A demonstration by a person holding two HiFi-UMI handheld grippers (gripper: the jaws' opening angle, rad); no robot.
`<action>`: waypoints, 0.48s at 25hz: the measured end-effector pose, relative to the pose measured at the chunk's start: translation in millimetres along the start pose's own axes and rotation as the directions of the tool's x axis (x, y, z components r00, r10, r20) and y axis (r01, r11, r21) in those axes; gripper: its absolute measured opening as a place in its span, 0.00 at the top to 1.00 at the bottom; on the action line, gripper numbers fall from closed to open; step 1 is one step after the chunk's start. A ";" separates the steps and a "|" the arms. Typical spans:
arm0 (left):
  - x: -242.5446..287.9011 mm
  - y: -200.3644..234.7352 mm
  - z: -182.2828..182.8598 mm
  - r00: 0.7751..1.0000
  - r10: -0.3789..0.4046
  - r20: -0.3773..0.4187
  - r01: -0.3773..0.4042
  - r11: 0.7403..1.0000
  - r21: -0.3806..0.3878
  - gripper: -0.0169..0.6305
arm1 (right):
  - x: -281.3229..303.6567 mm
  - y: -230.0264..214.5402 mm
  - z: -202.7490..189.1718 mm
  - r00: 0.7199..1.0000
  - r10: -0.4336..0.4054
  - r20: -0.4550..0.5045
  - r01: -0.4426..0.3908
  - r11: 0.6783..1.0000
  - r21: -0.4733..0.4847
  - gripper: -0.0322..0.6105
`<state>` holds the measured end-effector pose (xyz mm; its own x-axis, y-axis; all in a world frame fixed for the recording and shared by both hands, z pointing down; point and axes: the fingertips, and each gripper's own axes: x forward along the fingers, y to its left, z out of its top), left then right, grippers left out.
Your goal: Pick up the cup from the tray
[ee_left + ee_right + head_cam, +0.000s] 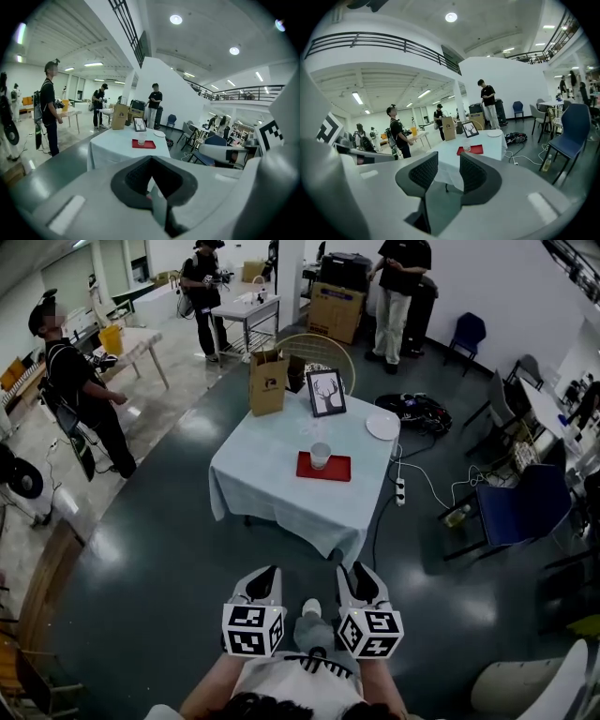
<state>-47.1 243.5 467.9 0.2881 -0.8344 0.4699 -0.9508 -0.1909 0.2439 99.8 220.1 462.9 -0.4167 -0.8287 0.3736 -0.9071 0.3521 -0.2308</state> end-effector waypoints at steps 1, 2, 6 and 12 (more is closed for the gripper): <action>7.8 -0.8 5.0 1.000 -0.001 0.001 0.001 1.000 -0.001 0.97 | 6.3 -5.0 6.0 1.000 0.000 0.004 0.000 1.000 -0.003 0.71; 15.4 -1.3 9.1 1.000 -0.001 0.001 0.001 1.000 -0.002 0.97 | 12.7 -9.7 11.3 1.000 0.001 0.005 -0.001 1.000 -0.007 0.71; 43.8 -2.1 18.2 1.000 0.012 -0.016 -0.012 1.000 -0.013 0.97 | 36.4 -28.6 21.7 1.000 0.007 -0.016 -0.007 1.000 -0.017 0.70; 82.2 -5.6 35.1 0.999 0.041 -0.015 -0.041 0.999 -0.021 0.97 | 73.3 -60.0 36.6 0.999 0.035 -0.033 -0.036 0.999 -0.016 0.68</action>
<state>-22.1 157.9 475.4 0.2507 -0.8334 0.4926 -0.9592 -0.1454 0.2423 125.9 122.3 471.3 -0.4501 -0.8009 0.3950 -0.8925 0.3882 -0.2299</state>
